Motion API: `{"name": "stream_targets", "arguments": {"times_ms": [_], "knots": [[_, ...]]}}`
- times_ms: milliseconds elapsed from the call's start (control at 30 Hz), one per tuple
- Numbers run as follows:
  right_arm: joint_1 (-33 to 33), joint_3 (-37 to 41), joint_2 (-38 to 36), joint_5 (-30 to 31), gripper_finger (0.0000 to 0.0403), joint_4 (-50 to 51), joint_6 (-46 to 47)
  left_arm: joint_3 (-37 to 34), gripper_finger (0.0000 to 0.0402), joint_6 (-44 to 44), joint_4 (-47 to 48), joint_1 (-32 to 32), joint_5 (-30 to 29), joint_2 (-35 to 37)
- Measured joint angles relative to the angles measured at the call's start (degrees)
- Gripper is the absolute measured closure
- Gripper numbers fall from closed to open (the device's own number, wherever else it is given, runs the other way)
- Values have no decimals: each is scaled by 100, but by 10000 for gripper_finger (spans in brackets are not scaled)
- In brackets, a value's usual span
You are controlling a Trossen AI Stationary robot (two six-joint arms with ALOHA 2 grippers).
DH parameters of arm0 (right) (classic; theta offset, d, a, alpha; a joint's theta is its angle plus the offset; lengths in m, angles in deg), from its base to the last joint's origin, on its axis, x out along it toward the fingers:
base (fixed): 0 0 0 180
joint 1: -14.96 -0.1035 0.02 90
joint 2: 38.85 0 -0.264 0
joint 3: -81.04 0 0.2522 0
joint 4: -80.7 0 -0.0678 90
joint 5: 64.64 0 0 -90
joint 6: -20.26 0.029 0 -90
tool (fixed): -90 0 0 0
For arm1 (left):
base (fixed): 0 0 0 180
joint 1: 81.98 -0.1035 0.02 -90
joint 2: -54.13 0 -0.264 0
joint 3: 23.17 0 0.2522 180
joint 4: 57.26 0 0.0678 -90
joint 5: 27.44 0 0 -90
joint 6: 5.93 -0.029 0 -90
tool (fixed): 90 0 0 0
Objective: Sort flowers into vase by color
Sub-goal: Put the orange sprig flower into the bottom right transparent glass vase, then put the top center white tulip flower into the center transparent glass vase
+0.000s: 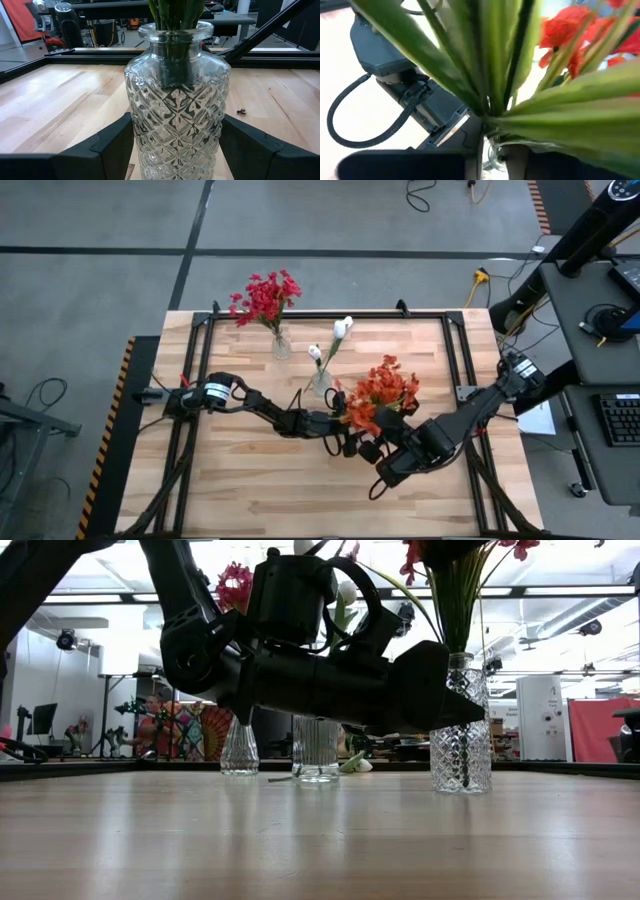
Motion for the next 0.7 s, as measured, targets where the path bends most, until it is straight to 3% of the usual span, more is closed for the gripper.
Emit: {"name": "stream_targets", "arguments": {"times_ms": [367,700], "knots": [[-6,-2,-53,-162,261,-20,-6,-44,141,-21,341,2,24,-63],[-5,-11,-209,-567,223,-25,-10,-20,140,-4,136,2,3,-28]]}}
